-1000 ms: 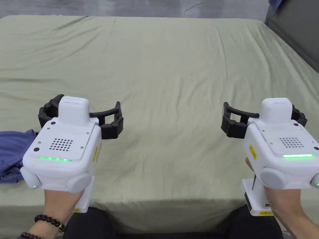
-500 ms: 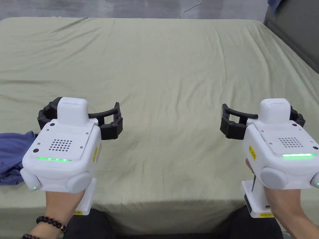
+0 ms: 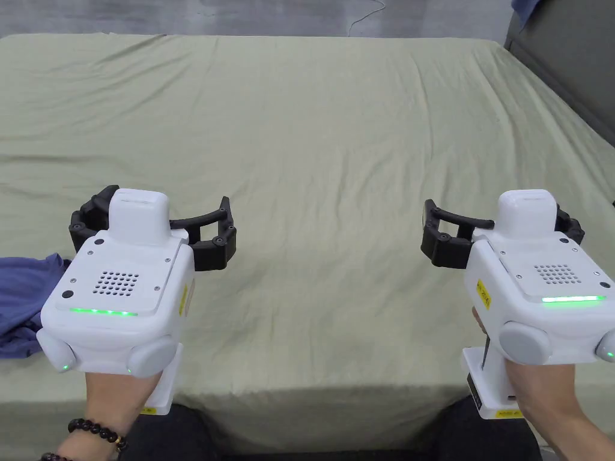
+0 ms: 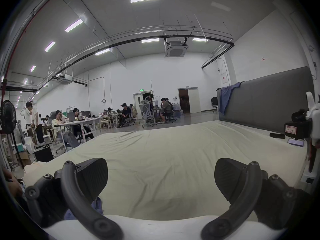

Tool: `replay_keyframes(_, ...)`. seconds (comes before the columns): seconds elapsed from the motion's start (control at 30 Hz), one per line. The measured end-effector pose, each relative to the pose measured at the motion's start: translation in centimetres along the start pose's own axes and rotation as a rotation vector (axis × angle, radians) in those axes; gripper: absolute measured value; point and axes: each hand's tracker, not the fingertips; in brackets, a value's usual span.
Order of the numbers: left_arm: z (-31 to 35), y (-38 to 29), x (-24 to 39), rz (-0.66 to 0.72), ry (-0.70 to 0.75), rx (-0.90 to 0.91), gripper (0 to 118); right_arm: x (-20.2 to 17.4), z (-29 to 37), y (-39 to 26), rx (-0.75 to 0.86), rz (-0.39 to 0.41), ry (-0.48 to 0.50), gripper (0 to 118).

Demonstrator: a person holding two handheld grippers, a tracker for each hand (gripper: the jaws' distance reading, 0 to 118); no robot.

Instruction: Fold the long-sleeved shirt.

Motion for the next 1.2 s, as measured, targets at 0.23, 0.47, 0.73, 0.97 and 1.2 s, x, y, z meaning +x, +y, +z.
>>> replay_keyframes(0.23,-0.11,-0.01,-0.13,0.002,-0.003,-0.007,118,0.17,-0.09,-0.01,-0.001,-0.013,0.007,118)
replay_keyframes(0.47,-0.16,-0.03,-0.08,-0.007,0.004,-0.011,118,0.48,-0.24,-0.06,-0.010,-0.033,-0.003,118)
replay_keyframes(0.73,-0.14,-0.06,-0.08,-0.011,-0.009,-0.005,118,0.47,-0.36,-0.23,-0.004,-0.042,-0.011,118)
replay_keyframes(0.97,-0.22,-0.11,0.01,-0.012,-0.012,-0.018,118,0.23,-0.32,-0.25,0.004,-0.030,-0.003,118)
replay_keyframes(1.2,-0.22,-0.13,-0.02,-0.011,-0.010,-0.020,118,0.15,-0.33,-0.24,-0.001,-0.029,-0.001,118)
